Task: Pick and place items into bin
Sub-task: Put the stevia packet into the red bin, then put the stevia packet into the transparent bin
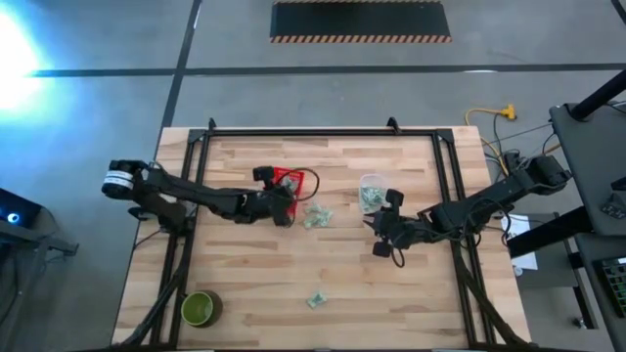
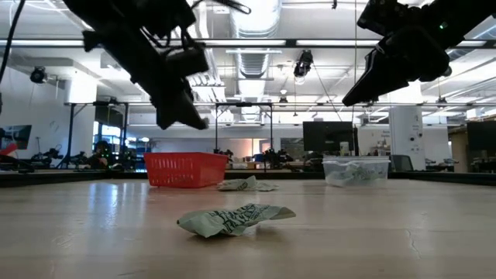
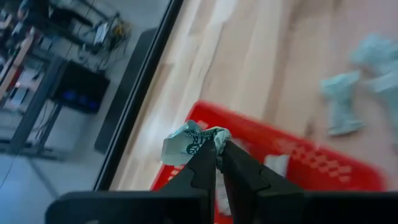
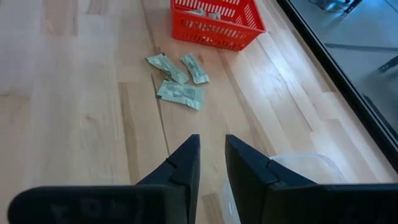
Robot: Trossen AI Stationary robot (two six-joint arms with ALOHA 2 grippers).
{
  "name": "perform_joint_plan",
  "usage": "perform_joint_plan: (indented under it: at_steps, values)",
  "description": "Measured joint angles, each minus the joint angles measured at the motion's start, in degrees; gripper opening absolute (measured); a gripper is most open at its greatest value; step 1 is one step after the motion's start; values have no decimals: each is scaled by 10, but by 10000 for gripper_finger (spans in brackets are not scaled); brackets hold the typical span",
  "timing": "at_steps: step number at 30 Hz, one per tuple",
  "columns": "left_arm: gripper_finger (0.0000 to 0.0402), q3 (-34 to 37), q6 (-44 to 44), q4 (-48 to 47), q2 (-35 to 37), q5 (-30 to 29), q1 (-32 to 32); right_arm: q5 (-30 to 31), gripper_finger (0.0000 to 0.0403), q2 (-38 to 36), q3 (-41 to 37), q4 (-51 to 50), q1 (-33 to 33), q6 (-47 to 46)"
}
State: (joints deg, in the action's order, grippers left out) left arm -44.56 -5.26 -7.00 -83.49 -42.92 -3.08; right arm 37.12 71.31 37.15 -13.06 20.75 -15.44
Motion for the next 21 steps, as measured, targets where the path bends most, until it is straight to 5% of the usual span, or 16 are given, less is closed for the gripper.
perform_joint_plan:
  at_steps: [9, 21]
  values:
    - [13, 0, -1, -4, -14, 25, 46, 0, 65, 0, 0, 0, 0, 3]
    - [121, 0, 4, -31, -15, 26, 47, 0, 59, 0, -1, 15, 0, -10]
